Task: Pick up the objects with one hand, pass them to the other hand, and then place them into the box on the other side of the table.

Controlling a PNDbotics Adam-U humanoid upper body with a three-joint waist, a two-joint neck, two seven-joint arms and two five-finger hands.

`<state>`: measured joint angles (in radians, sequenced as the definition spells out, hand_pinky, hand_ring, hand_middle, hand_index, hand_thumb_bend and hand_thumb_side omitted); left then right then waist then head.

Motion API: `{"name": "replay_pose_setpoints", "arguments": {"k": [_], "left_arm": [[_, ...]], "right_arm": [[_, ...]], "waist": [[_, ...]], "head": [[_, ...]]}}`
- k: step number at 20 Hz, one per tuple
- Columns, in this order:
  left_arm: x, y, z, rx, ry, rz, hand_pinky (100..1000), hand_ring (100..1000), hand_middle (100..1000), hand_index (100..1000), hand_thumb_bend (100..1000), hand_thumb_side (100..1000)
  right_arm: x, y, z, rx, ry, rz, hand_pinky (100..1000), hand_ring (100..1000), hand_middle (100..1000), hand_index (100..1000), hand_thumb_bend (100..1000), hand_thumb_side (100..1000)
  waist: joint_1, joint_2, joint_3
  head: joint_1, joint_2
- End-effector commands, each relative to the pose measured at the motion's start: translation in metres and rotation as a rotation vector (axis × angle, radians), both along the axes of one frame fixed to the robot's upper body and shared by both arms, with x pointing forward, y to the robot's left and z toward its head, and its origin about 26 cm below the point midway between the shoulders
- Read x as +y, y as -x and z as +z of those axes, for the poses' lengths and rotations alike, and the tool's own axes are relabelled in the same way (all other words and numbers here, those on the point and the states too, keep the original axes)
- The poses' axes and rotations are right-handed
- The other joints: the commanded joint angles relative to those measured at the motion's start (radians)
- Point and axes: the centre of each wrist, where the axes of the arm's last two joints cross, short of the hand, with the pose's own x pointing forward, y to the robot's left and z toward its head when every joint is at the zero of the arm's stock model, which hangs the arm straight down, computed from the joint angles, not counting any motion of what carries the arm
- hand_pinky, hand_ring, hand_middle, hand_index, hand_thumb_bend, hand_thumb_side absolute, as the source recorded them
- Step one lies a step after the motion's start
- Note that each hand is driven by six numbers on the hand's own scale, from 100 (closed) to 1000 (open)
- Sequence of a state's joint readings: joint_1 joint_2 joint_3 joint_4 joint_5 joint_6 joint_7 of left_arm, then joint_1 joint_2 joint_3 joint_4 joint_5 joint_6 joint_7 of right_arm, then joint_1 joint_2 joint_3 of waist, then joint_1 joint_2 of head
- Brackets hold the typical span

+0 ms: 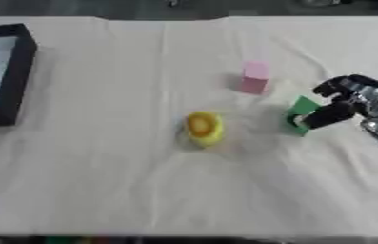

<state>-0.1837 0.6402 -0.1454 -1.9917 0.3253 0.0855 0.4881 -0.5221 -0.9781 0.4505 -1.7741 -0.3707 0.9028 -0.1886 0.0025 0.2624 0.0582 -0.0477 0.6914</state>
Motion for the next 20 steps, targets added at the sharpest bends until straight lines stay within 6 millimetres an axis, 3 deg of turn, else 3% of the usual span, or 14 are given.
{"name": "replay_pose_setpoints", "arguments": {"k": [1, 20], "left_arm": [[0.002, 0.000, 0.006, -0.016, -0.005, -0.002, 1000, 768, 743, 821, 115, 854], [0.001, 0.001, 0.004, -0.010, 0.000, -0.003, 1000, 767, 744, 813, 115, 860]], "right_arm": [[-0.003, -0.003, 0.007, -0.020, 0.017, -0.018, 849, 937, 869, 841, 475, 148], [-0.012, -0.020, -0.002, 0.044, 0.055, -0.028, 855, 944, 864, 846, 466, 101]], "waist": [[0.013, 0.005, 0.002], [0.018, 0.018, 0.005]], "head": [[-0.003, -0.010], [-0.009, -0.014]]}}
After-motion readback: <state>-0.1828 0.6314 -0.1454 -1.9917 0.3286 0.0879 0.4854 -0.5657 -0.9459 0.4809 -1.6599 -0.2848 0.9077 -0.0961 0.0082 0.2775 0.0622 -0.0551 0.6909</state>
